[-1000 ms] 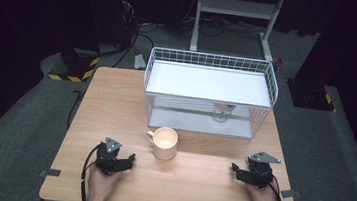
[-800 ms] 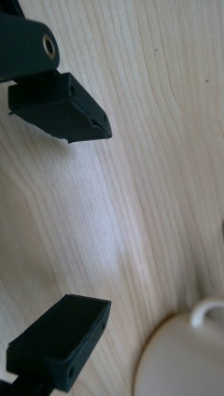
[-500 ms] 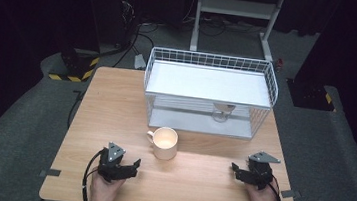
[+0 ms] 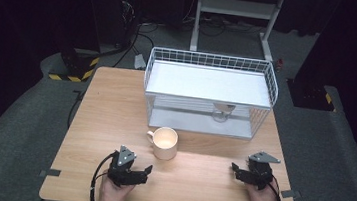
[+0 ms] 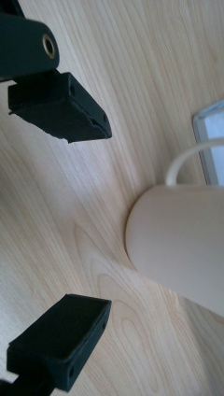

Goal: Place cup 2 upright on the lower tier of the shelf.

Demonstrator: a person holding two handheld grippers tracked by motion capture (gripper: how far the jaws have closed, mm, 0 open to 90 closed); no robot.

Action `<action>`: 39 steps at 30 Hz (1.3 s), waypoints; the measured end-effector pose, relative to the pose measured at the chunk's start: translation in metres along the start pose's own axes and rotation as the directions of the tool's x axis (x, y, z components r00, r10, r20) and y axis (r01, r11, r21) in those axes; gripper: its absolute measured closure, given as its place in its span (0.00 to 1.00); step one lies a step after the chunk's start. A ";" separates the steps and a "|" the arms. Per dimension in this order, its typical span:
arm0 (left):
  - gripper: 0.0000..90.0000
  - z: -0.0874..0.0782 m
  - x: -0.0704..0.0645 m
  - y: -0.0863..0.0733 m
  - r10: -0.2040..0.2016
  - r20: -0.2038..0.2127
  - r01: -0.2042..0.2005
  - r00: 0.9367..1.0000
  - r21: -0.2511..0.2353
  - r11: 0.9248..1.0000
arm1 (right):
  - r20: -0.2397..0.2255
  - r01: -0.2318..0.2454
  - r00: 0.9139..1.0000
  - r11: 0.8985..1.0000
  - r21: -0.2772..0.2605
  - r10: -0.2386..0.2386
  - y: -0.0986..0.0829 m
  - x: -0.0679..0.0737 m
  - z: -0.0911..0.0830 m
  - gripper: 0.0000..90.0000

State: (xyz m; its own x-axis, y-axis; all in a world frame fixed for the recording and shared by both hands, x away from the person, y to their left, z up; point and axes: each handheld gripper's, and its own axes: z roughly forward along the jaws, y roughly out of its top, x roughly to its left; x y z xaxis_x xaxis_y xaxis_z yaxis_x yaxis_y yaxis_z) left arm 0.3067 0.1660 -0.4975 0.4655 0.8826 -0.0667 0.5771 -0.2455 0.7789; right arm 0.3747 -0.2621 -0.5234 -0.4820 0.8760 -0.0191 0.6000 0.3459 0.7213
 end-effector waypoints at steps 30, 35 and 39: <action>0.10 0.054 -0.020 0.043 0.041 -0.030 -0.041 0.999 -0.018 0.999 | 0.002 -0.001 1.000 1.000 0.000 0.001 0.000 0.000 0.000 0.29; 0.07 0.059 -0.023 0.047 0.043 -0.043 -0.044 0.998 -0.023 0.999 | 0.003 -0.006 1.000 1.000 0.003 0.006 0.000 0.001 0.000 0.29; 0.06 0.064 -0.024 0.050 0.039 -0.047 -0.040 0.998 -0.020 0.999 | 0.002 -0.009 1.000 1.000 0.002 0.009 0.000 0.001 0.000 0.29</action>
State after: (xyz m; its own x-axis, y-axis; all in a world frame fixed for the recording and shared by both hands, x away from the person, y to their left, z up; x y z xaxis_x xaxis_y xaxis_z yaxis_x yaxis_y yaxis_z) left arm 0.3678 0.1069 -0.4970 0.4557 0.8901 -0.0074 0.5445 -0.2722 0.7934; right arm 0.3739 -0.2616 -0.5232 -0.4753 0.8797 -0.0146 0.6055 0.3391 0.7200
